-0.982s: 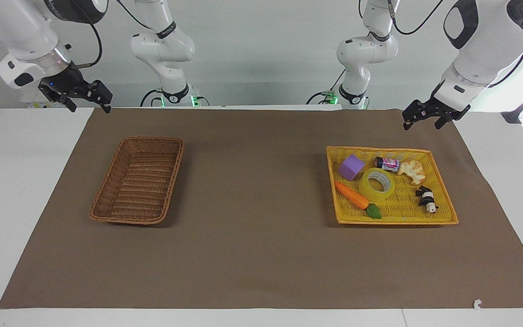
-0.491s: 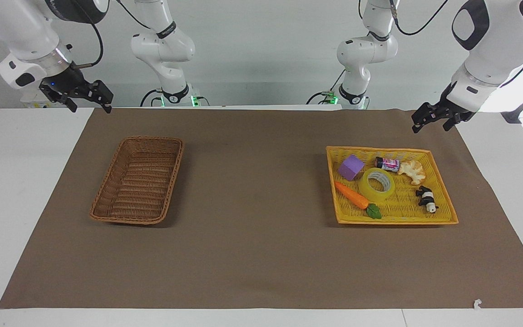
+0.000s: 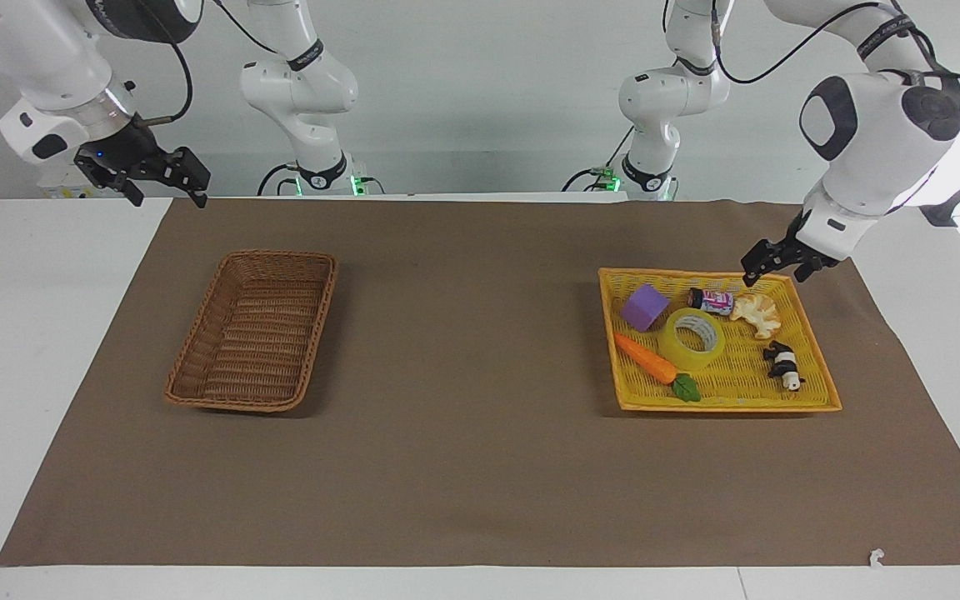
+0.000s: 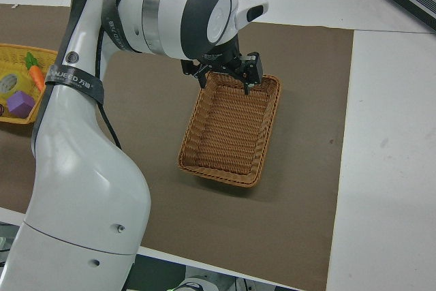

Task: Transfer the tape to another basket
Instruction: 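Reach the left gripper over the yellow tape roll in the yellow basket, then lower the left gripper and grasp the rim of the tape roll, then lift the tape with the left gripper while the right gripper approaches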

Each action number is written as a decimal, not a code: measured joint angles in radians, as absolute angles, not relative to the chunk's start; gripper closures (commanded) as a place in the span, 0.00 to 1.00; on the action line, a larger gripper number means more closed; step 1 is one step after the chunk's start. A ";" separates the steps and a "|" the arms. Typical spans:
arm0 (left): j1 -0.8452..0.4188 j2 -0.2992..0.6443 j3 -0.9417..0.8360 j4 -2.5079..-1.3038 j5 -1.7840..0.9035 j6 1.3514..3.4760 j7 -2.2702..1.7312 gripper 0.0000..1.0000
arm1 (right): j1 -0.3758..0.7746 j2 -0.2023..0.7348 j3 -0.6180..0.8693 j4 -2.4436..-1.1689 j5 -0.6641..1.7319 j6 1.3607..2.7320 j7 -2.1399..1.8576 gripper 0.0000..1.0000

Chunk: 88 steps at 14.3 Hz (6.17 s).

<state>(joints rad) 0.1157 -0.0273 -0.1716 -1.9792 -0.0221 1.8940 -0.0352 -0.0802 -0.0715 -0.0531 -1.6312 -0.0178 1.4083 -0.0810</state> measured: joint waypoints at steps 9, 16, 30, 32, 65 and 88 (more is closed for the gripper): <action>0.109 0.050 -0.174 -2.162 -0.022 2.137 -0.035 0.03 | -0.080 -0.072 -0.053 -1.637 -0.018 1.401 -0.081 0.00; 0.109 0.080 -0.174 -2.166 -0.023 2.194 -0.036 0.13 | -0.080 -0.072 -0.053 -1.637 -0.018 1.398 -0.081 0.00; 0.065 0.136 -0.168 -2.175 -0.025 2.253 -0.081 0.13 | -0.080 -0.072 -0.053 -1.638 -0.018 1.396 -0.081 0.00; 0.066 0.136 -0.168 -2.181 -0.025 2.253 -0.081 0.15 | -0.080 -0.072 -0.053 -1.638 -0.018 1.396 -0.081 0.00; -0.208 0.145 -0.187 -1.869 -0.040 1.984 -0.552 1.00 | -0.089 -0.083 -0.069 -1.638 0.192 1.374 -0.081 0.00; -0.598 0.222 -0.187 -1.620 -0.157 1.988 -0.886 1.00 | -0.161 -0.202 -0.072 -2.069 1.112 1.410 -0.132 0.00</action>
<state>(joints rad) -0.5984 0.2224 -0.1875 -1.6198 -0.1572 1.9876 -0.8857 -0.1608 -0.2022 -0.0716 -2.0690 1.1116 1.4102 -0.1316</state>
